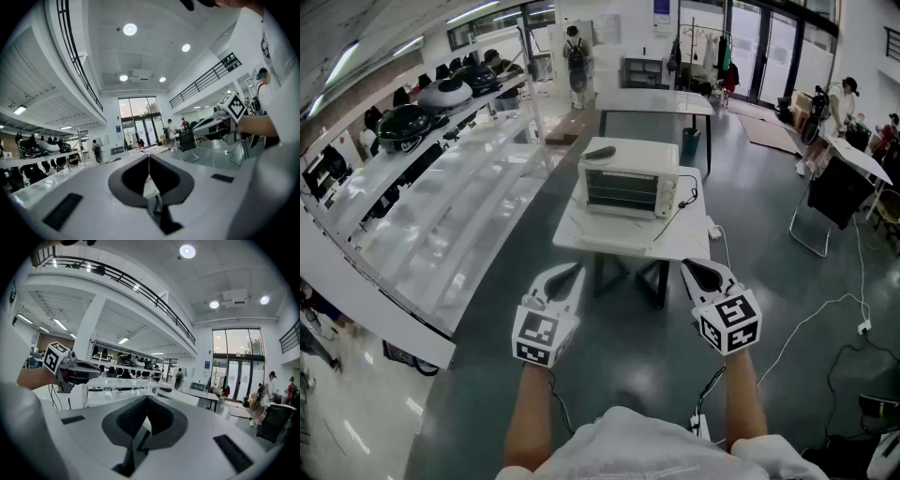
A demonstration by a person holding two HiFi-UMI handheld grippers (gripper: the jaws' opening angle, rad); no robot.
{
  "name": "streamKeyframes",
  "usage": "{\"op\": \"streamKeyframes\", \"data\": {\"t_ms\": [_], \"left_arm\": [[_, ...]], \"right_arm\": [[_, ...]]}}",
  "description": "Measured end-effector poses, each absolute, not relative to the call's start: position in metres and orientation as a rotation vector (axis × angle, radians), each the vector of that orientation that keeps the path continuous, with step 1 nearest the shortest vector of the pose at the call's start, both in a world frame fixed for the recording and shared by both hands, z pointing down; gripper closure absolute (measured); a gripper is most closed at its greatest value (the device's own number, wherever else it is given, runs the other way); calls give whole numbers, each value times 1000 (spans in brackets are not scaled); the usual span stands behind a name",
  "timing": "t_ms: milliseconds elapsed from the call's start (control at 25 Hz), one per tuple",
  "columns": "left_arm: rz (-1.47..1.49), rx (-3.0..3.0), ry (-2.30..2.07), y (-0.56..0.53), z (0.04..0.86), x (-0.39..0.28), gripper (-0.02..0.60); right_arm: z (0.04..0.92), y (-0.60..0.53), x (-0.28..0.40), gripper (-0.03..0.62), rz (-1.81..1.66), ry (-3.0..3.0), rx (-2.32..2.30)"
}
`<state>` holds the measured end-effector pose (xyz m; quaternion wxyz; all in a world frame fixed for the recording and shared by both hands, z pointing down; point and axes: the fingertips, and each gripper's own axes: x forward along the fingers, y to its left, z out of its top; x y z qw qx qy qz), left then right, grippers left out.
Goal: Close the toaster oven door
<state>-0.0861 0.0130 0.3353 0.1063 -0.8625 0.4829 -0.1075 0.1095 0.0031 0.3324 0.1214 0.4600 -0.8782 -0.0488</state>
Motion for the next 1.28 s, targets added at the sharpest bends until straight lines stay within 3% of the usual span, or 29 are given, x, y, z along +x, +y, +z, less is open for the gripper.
{"op": "streamKeyframes", "data": {"t_ms": [680,720,760,840,880,920,1280], "left_arm": [[-365,-2613,1533,0,364,-92,561],[-351,-2613,1532,-1,364,-91,561],[-338,-2613,1533,-1,363,-89,558],[-330,-2613,1540,-1,363,-86,528],[-334,-2612,1543,-2,365,-84,469],[-340,-2610,1542,-2,367,-82,448],[-431,-2593,1562,-3,384,-57,448]], "right_arm": [[362,-4,110,574,15,-2605,1313],[363,-3,110,542,26,-2612,1299],[364,-3,109,465,35,-2616,1284],[365,-3,110,448,37,-2612,1275],[366,-3,113,448,37,-2608,1280],[368,-3,115,448,41,-2605,1283],[387,-6,142,448,101,-2587,1248]]}}
